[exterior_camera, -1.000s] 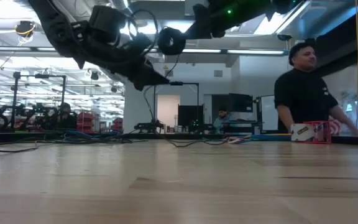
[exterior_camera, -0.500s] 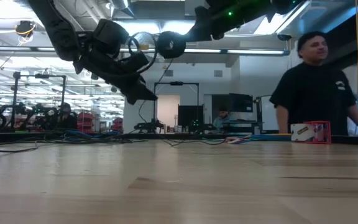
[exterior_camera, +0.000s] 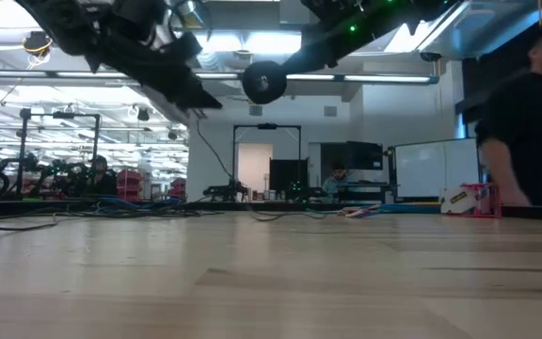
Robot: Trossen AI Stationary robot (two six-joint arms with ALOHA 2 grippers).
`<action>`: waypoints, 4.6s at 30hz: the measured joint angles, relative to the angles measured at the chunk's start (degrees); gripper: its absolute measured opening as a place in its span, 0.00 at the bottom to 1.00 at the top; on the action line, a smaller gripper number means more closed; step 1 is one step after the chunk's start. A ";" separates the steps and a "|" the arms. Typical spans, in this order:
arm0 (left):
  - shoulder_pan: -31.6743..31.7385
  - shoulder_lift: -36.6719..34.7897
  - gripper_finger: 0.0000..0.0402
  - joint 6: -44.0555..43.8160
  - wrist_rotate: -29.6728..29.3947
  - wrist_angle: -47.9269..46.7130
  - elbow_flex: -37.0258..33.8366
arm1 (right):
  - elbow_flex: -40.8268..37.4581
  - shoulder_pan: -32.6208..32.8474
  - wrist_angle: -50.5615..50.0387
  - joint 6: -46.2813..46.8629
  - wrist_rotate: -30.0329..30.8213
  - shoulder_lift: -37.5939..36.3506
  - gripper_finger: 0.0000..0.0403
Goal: Coiling cords
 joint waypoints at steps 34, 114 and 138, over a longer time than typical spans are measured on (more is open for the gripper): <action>-12.74 11.71 0.01 -19.73 12.34 28.06 0.13 | 0.02 -4.15 14.48 8.98 2.54 8.46 0.01; -16.40 -7.03 0.49 -1.02 11.72 -22.45 2.74 | 0.04 -4.09 16.27 9.97 -6.49 8.39 0.01; -21.08 -12.12 0.49 26.34 -0.13 -10.63 2.80 | 0.04 -4.11 16.28 9.76 -8.41 8.37 0.01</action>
